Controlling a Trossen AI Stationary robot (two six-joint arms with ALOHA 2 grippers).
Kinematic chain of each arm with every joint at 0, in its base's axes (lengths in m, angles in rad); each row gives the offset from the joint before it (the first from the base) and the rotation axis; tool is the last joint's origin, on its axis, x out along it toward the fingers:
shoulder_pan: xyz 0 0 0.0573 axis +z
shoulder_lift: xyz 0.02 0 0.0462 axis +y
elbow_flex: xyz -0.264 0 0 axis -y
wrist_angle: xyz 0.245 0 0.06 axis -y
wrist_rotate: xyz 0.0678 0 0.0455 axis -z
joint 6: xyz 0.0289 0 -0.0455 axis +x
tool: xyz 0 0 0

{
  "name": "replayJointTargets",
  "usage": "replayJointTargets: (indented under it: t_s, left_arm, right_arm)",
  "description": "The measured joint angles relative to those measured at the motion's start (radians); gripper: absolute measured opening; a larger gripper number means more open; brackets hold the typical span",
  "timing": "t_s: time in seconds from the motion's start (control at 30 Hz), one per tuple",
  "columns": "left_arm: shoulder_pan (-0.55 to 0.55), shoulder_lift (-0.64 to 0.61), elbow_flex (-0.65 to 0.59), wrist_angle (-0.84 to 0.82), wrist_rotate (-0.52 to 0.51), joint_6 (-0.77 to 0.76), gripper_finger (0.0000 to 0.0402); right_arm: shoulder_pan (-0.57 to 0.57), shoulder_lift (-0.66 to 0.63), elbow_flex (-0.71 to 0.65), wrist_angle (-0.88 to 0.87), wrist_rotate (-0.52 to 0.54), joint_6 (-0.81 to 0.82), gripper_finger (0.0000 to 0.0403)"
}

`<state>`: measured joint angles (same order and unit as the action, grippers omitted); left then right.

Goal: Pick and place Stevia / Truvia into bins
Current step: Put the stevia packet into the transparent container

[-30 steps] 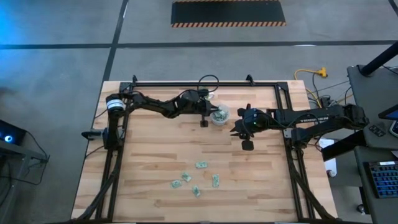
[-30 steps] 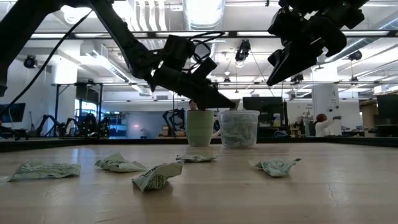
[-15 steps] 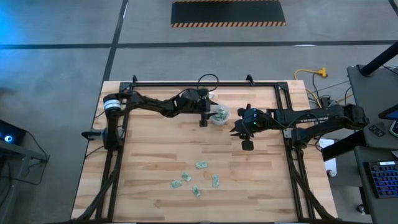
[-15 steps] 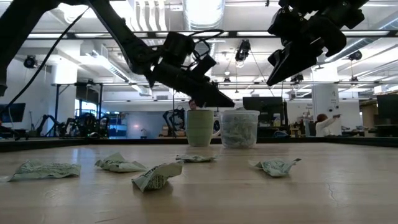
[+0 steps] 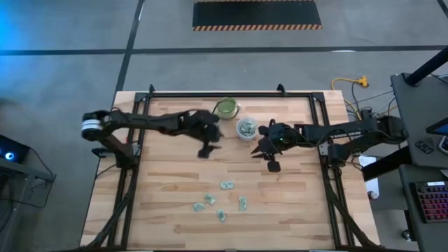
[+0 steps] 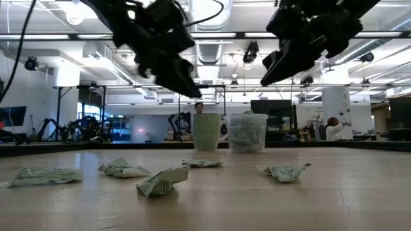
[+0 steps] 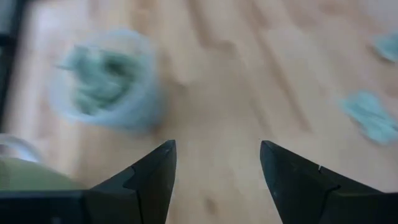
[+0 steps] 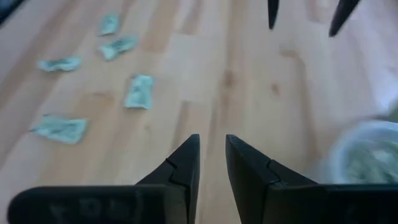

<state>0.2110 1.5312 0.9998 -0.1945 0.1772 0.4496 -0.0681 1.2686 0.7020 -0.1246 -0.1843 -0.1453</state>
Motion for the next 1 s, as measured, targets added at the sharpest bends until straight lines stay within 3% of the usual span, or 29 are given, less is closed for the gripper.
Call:
replayJointTargets:
  t_s: [0.3, 0.53, 0.83, 1.0]
  left_arm:
    - [-0.179, -0.188, -0.265, 0.012, 0.003, -0.07, 0.0215]
    - [-0.243, -0.288, -0.414, 0.055, -0.006, -0.158, 0.0215]
    - [-0.245, -0.41, -0.511, 0.054, -0.031, -0.258, 0.0215]
    - [-0.245, -0.438, -0.531, 0.05, -0.033, -0.287, 0.0215]
  right_arm:
    - [0.002, 0.156, 0.034, 0.111, -0.08, -0.016, 0.0068]
    - [0.046, 0.331, 0.049, 0.316, -0.213, -0.02, 0.0068]
    - [0.14, 0.517, 0.131, 0.347, -0.203, -0.023, 0.0068]
    - [0.158, 0.551, 0.173, 0.341, -0.173, -0.04, 0.0068]
